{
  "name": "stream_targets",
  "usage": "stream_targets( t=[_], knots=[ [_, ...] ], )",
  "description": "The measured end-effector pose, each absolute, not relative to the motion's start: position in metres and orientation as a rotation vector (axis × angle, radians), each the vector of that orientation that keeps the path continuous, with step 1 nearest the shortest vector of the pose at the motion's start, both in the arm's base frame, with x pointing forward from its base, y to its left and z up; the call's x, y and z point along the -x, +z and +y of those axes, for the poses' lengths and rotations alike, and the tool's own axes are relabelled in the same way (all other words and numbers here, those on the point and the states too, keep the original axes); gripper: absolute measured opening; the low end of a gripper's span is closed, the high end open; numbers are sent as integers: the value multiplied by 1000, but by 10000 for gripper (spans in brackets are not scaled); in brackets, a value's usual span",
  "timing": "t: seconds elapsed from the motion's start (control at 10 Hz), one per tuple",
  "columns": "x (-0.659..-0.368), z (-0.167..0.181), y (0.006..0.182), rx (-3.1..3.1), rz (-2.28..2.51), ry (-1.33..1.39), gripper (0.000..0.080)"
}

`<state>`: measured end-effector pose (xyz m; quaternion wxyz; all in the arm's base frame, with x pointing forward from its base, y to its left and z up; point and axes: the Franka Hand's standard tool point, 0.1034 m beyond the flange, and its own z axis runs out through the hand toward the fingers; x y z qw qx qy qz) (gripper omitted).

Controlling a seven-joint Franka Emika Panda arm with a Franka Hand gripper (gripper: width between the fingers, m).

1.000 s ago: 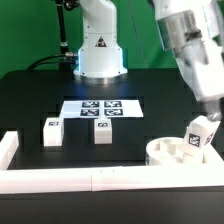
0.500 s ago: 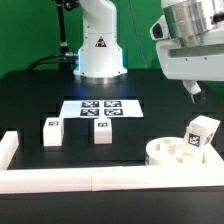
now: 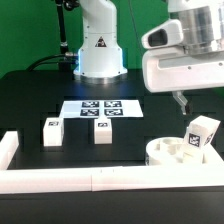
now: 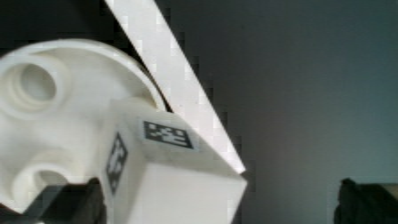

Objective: Assemble stool

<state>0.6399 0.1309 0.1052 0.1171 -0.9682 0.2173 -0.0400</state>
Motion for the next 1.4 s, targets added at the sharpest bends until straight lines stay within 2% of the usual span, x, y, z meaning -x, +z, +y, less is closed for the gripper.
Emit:
stream_targets(
  t=[0.3,0.5,0.7,1.2,1.4],
  knots=[
    [-638,127,103,2913,327,-146,649],
    [-642,128,102,3022,-232,-134,649],
    [-638,129,87,3003,-651,-68,649],
    [-640,123,84,2924,-1003,-106,649],
    [-637,124,77,2940,-981,-5,649]
  ],
)
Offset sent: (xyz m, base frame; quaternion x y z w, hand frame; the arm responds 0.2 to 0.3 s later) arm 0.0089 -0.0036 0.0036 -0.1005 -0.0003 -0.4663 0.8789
